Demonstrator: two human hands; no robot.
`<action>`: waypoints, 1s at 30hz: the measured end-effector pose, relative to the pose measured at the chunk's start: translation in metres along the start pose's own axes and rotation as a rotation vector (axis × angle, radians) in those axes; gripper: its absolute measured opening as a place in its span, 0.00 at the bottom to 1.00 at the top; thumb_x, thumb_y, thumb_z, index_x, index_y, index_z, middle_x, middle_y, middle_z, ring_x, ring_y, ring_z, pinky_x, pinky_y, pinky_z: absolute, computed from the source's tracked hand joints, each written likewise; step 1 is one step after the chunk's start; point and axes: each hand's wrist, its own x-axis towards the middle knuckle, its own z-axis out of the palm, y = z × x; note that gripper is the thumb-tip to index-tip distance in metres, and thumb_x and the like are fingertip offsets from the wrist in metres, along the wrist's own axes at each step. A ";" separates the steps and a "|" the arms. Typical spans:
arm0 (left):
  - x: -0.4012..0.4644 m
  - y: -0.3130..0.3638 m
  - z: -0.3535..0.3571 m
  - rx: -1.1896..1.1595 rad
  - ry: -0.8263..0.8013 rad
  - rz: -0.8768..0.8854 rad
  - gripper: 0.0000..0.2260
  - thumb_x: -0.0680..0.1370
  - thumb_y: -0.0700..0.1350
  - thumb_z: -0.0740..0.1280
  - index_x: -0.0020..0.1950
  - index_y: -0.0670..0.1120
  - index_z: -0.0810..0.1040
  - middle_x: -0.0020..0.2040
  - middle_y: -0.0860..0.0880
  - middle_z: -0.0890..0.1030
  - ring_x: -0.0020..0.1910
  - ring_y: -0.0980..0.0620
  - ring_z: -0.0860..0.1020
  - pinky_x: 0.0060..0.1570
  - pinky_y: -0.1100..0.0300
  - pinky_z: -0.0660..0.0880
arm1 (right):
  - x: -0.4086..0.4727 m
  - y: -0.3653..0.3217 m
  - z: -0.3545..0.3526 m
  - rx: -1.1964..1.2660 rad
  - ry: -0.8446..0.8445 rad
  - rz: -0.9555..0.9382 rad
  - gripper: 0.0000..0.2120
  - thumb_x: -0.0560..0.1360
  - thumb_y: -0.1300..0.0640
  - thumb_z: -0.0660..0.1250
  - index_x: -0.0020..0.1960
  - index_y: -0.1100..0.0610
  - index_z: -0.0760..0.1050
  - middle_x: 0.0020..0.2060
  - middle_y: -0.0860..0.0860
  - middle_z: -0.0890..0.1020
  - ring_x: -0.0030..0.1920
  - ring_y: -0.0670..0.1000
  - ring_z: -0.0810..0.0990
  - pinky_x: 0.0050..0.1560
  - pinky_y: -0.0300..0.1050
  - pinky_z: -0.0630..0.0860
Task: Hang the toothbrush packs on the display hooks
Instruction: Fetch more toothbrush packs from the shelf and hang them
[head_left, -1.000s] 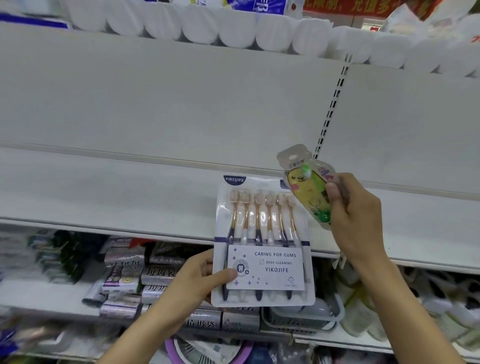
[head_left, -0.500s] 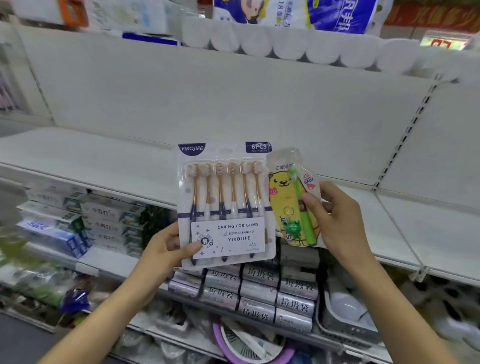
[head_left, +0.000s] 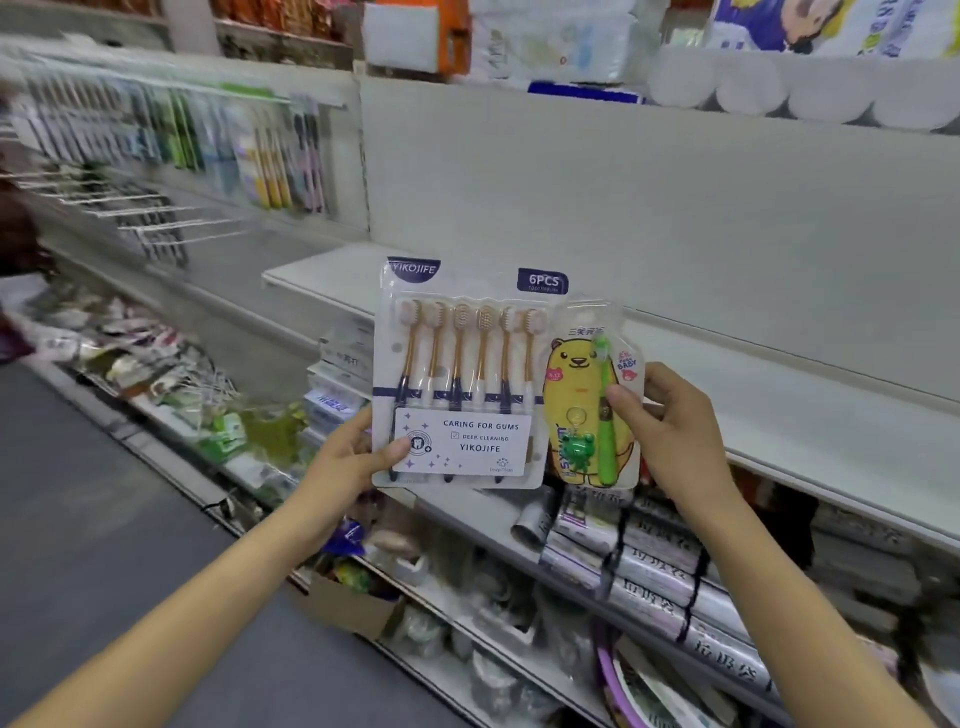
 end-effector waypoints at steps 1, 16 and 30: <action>-0.002 0.001 -0.017 0.011 0.027 0.002 0.17 0.79 0.36 0.67 0.64 0.52 0.76 0.53 0.56 0.86 0.52 0.57 0.84 0.46 0.65 0.80 | 0.002 -0.005 0.018 0.023 -0.012 -0.001 0.06 0.80 0.61 0.66 0.56 0.57 0.80 0.47 0.46 0.86 0.45 0.42 0.84 0.43 0.38 0.81; -0.029 -0.019 -0.214 0.040 0.379 -0.001 0.17 0.79 0.38 0.67 0.66 0.51 0.77 0.61 0.52 0.83 0.62 0.49 0.80 0.66 0.43 0.73 | 0.047 -0.039 0.240 0.184 -0.307 -0.059 0.06 0.80 0.61 0.67 0.56 0.56 0.79 0.51 0.50 0.86 0.52 0.50 0.85 0.53 0.50 0.81; 0.069 -0.022 -0.362 0.071 0.646 0.017 0.14 0.76 0.38 0.72 0.61 0.45 0.81 0.55 0.45 0.86 0.58 0.40 0.82 0.60 0.41 0.76 | 0.181 -0.049 0.427 0.322 -0.496 -0.153 0.05 0.80 0.62 0.67 0.54 0.57 0.80 0.47 0.49 0.86 0.48 0.48 0.84 0.47 0.38 0.78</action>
